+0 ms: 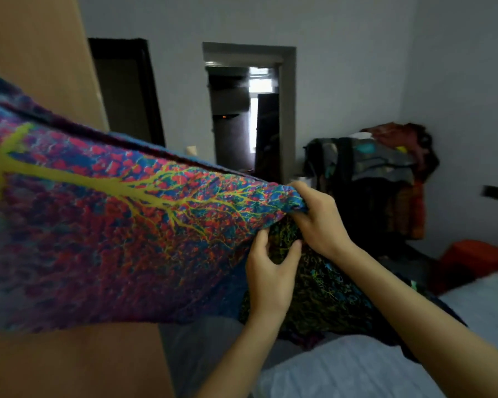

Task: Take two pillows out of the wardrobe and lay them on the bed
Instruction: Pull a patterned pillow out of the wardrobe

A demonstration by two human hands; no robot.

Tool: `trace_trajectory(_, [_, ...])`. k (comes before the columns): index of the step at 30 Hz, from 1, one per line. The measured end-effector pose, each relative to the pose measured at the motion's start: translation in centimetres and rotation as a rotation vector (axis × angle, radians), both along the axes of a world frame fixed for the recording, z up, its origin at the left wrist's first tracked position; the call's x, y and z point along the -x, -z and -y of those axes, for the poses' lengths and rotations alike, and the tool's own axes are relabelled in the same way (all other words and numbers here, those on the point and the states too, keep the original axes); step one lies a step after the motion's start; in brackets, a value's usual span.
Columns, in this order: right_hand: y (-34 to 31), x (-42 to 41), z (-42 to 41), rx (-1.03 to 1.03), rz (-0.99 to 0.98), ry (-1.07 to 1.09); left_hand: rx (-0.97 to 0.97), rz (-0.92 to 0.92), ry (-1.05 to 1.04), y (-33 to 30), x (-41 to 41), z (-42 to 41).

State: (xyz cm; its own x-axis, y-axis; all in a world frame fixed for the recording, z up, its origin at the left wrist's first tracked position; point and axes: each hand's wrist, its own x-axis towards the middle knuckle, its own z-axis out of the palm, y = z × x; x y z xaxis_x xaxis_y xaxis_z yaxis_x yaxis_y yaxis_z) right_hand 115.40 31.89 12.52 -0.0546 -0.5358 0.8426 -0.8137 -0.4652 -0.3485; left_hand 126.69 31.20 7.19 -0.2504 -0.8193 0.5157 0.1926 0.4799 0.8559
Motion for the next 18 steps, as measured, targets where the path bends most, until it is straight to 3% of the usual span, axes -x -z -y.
trace_trajectory(7, [0.4,7.7,-3.8,-0.164,-0.239,0.216,-0.222,-0.235,0.208,2.1,8.4,-1.9])
trace_trajectory(11, [1.1,10.6,-5.2,-0.316,-0.424,0.365,-0.330,-0.276,0.279,3.9,12.6,-2.6])
trace_trajectory(14, [2.2,12.8,-5.9,-0.431,-0.536,0.491,-0.360,-0.173,0.353,5.1,15.3,-3.1])
trace_trajectory(18, [4.3,16.0,-7.4,-0.549,-0.619,0.640,-0.105,0.120,0.453,6.3,16.8,-2.9])
